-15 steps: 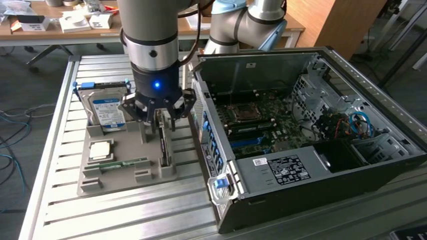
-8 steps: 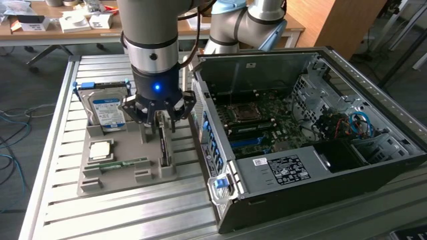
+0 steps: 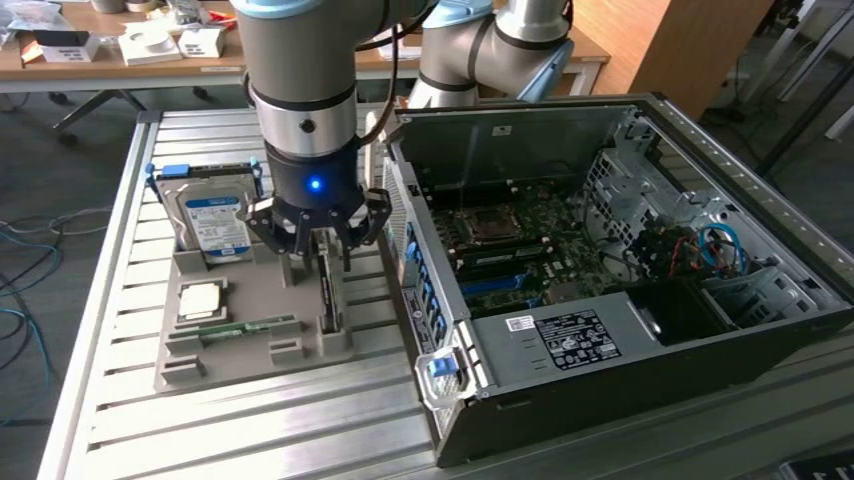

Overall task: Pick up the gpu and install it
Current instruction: 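Pick up the gpu and move the gpu toward the slot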

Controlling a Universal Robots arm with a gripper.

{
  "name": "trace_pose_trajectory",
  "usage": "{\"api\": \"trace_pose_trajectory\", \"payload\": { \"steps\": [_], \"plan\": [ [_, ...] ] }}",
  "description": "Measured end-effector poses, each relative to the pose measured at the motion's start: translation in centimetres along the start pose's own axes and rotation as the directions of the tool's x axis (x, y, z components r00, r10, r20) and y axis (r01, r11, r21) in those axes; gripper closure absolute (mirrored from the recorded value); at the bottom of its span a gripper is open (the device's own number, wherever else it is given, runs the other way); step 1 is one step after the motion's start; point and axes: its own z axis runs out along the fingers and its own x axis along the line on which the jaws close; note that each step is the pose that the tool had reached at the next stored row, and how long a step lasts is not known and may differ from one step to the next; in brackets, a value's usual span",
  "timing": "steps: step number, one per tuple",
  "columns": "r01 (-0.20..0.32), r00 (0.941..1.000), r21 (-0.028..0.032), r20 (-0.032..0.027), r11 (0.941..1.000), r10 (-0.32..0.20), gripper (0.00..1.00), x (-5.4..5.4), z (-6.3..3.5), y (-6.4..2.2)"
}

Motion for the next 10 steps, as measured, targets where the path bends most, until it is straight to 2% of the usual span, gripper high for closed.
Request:
{"api": "trace_pose_trajectory", "payload": {
  "steps": [4,10],
  "plan": [
    [0.0,1.0,-0.0003,0.0003,1.0,0.0,0.53,0.0,0.07,0.0],
    [0.0,1.0,-0.0007,0.0002,1.0,0.0,0.53,0.03,0.89,-0.03]
  ]
}}
